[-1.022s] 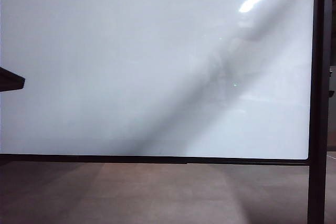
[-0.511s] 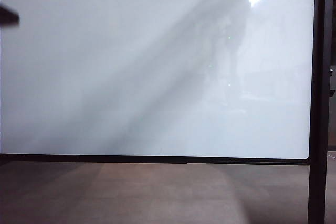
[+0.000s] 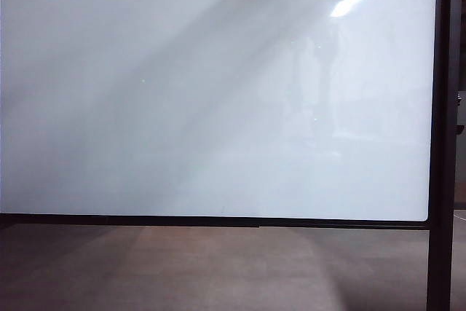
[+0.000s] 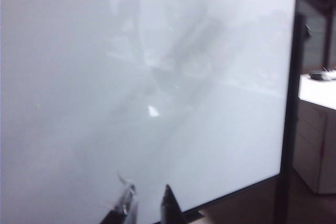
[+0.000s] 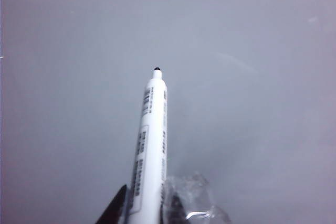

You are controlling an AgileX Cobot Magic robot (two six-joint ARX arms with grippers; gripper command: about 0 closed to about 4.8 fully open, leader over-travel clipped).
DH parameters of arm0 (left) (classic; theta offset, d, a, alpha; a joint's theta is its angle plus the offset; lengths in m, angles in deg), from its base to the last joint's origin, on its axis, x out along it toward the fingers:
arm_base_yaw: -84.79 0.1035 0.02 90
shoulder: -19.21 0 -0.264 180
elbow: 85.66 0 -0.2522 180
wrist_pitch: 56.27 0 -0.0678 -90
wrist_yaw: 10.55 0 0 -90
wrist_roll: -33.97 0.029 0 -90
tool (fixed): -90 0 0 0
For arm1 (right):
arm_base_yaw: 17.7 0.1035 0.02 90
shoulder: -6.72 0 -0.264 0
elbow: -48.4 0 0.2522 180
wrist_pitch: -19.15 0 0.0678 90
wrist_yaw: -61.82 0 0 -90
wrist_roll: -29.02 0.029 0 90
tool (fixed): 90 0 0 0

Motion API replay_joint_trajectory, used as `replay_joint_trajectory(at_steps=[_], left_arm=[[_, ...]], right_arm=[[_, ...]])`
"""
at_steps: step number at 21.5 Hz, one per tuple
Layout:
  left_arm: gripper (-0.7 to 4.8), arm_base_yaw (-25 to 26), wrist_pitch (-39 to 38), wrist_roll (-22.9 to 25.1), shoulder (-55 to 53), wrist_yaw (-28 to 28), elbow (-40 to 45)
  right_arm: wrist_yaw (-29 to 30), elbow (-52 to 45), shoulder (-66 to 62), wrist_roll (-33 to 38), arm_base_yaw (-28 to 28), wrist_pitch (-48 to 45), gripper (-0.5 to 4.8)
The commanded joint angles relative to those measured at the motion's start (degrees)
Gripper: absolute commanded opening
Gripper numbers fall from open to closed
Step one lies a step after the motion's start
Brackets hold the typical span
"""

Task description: Reach to the right to find the marker pen, pick it up, and write the number 8 on the whiteboard.

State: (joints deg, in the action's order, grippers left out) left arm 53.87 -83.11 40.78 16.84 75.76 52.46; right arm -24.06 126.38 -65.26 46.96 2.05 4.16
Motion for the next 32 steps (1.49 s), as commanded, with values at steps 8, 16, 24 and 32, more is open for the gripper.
replay_joint_trajectory(at_steps=[8, 16, 24, 32], left_arm=[[0.66, 1.5, -2.8, 0.2, -7.5, -0.2, -12.5], [0.66, 1.6, -2.5, 0.2, -12.3, -0.1, -17.1], [0.66, 1.5, -2.7, 0.2, -13.5, -0.2, -17.3], [0.66, 1.5, -2.8, 0.2, -13.5, -0.2, -17.4]], right_arm=[[-7.0, 4.6, -5.3, -4.2, 6.2, 0.4, -0.07], [-9.8, 5.0, -6.0, -4.2, 6.2, 0.4, -0.07], [-12.0, 6.1, -6.1, -4.7, 6.2, 0.3, -0.07], [-13.4, 8.7, -9.8, -6.2, 6.1, 0.6, -0.07]])
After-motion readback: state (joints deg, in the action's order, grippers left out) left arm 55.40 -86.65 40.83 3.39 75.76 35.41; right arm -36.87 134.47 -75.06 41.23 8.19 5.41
